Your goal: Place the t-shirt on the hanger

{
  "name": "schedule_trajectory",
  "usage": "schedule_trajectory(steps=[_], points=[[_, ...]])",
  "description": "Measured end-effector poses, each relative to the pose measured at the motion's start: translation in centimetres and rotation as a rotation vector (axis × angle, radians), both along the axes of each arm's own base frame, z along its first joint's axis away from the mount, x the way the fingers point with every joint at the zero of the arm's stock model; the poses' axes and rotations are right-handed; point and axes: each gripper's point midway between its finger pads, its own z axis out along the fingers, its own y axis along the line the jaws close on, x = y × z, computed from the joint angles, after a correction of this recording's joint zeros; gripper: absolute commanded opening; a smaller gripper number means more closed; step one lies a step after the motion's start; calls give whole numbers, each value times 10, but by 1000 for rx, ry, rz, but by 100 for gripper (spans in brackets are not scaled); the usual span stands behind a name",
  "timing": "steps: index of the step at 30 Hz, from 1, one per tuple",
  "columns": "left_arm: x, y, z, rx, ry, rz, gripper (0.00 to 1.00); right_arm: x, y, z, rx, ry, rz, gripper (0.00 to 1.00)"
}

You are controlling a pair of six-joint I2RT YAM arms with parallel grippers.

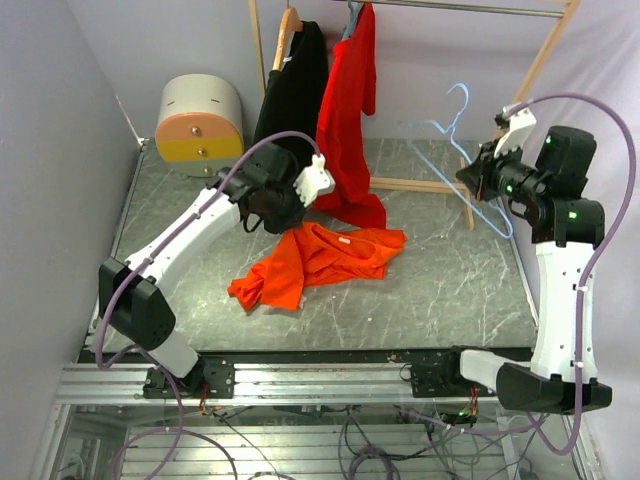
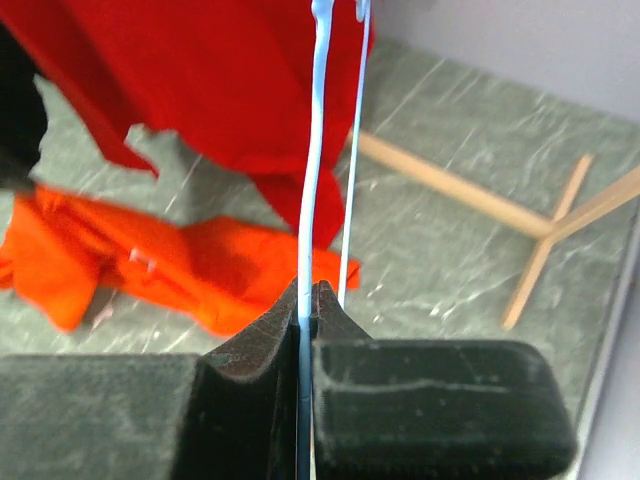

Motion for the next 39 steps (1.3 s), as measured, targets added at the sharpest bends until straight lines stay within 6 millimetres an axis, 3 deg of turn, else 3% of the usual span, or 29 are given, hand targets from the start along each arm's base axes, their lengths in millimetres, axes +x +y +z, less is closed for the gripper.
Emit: schedule_trajectory(steps=[5, 11, 19, 32, 39], points=[[36, 6, 14, -8, -24, 52, 7, -27, 12, -43, 13, 130, 78, 0], [58, -4, 4, 12, 18, 44, 7, -47, 27, -55, 22, 170, 172, 0], [69, -6, -10, 35, 63, 36, 7, -69, 50, -51, 30, 154, 314, 0], [77, 7, -4, 40, 57, 42, 7, -100, 90, -79, -28, 234, 564, 0], [71, 9, -4, 45, 76, 21, 7, -102, 101, -92, -87, 272, 600, 0]])
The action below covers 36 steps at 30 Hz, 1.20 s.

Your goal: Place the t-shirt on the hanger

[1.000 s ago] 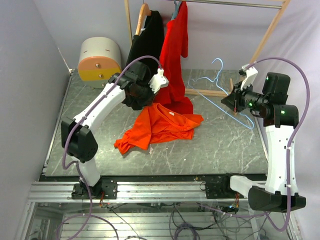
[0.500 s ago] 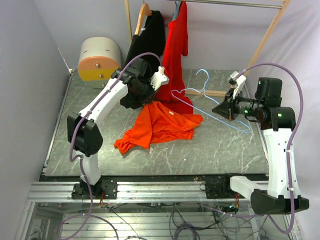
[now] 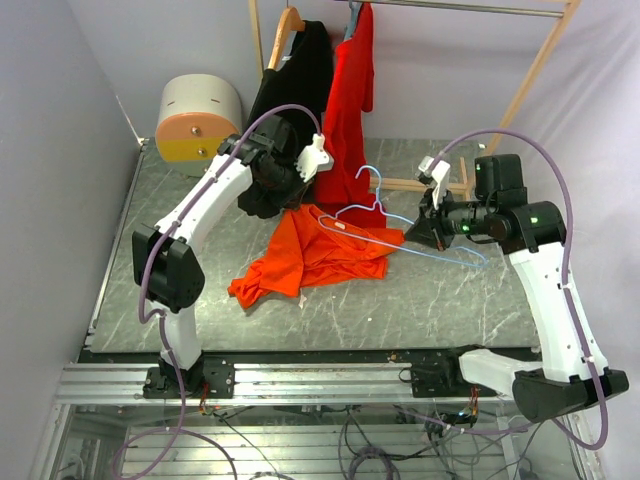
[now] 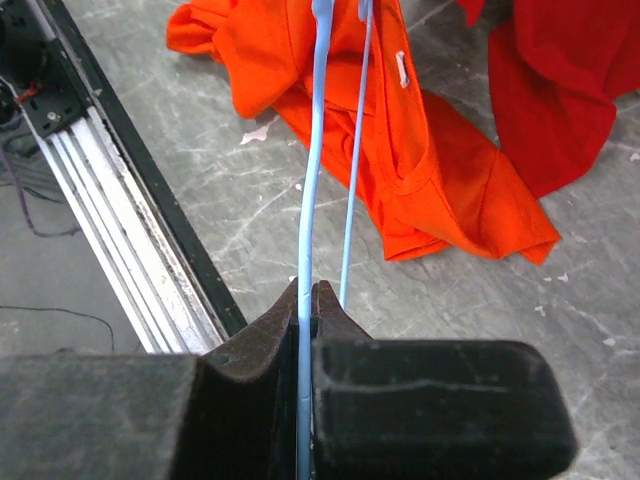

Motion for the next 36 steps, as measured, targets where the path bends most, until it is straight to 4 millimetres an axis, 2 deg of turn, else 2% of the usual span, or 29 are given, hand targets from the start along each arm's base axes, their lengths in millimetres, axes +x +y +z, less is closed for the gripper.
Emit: schedule_trajectory(steps=[8, 15, 20, 27, 36], points=[[-18, 1, -1, 2, 49, -70, 7, 10, -3, -11, -84, -15, -22, 0], [-29, 6, 2, 14, 59, -115, 7, 20, 4, -21, -114, -17, 34, 0], [-34, 10, 1, 30, 71, -135, 7, 23, 10, -13, -111, -63, 94, 0], [-37, 14, 15, 38, 44, -156, 7, 26, 15, 7, -104, -146, 171, 0], [-39, 20, 27, 56, 10, -157, 7, 22, 19, -5, -107, -118, 243, 0]])
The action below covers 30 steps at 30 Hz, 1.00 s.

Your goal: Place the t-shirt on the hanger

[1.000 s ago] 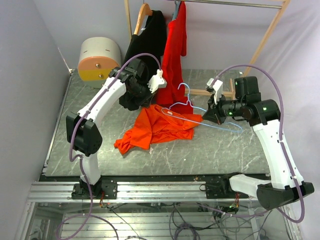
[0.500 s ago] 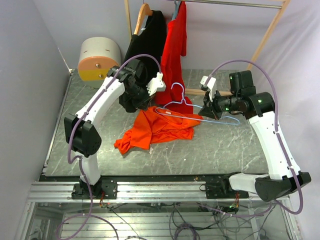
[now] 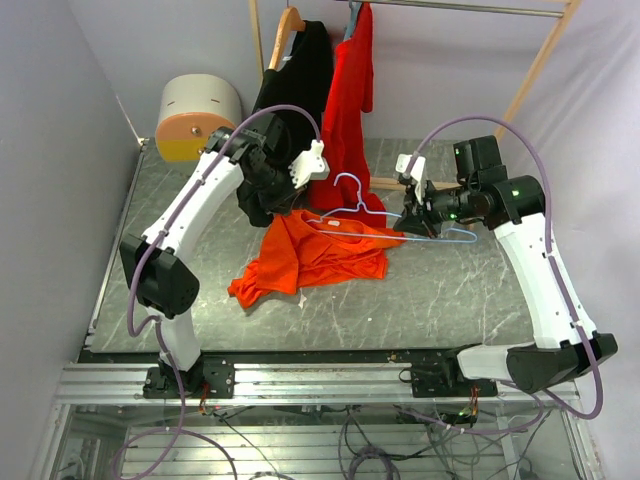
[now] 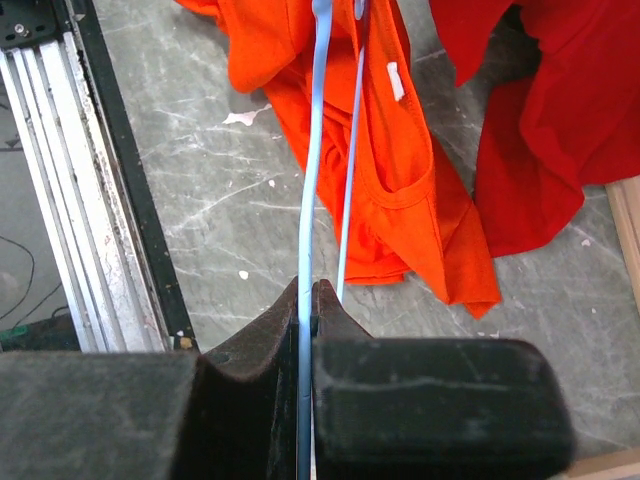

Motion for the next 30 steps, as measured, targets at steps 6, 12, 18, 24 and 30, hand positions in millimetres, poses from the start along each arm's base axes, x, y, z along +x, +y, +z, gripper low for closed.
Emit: schedule_trajectory(steps=[6, 12, 18, 24, 30], points=[[1, -1, 12, -11, -22, -1, 7, 1, 2, -5, -8, 2, 36, 0], [2, -1, 25, -23, -41, -1, 7, 10, 11, -18, -26, 23, 79, 0], [0, -5, 40, -40, -67, -13, 7, 14, 25, -33, -28, -32, 111, 0], [-6, -7, 40, -43, -50, -20, 7, 17, 35, -53, -15, -64, 114, 0], [-11, -10, 40, -53, -32, -24, 7, 26, 42, -65, 3, -110, 97, 0]])
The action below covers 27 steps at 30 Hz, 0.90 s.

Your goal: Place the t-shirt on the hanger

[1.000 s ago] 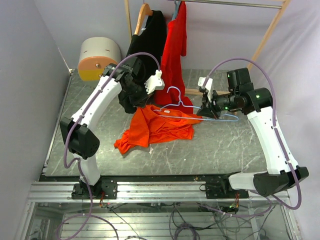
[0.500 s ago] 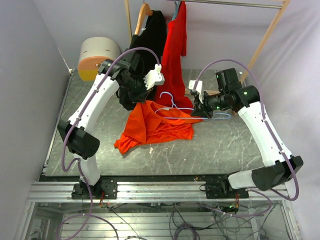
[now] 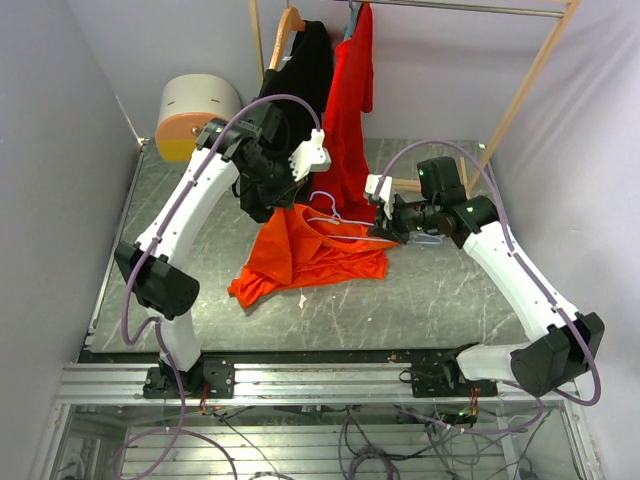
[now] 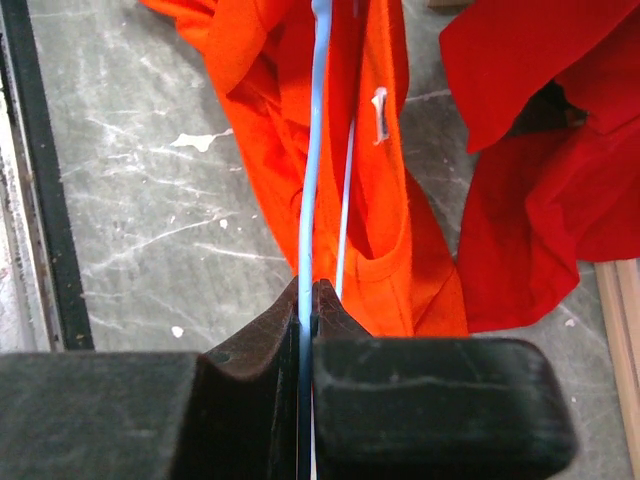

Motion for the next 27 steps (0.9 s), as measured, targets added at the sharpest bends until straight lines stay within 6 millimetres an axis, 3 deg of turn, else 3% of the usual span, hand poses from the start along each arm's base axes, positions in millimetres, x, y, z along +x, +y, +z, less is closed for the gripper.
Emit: schedule_trajectory(steps=[14, 20, 27], points=[[-10, -7, 1, -20, 25, 4, 7, 16, 22, 13, 104, -81, 19, 0], [-8, -11, 3, -41, 33, 24, 7, 8, 37, -3, 110, -50, 39, 0], [-13, -15, 6, -83, 47, 42, 7, 11, 41, -16, 154, -44, 0, 0]])
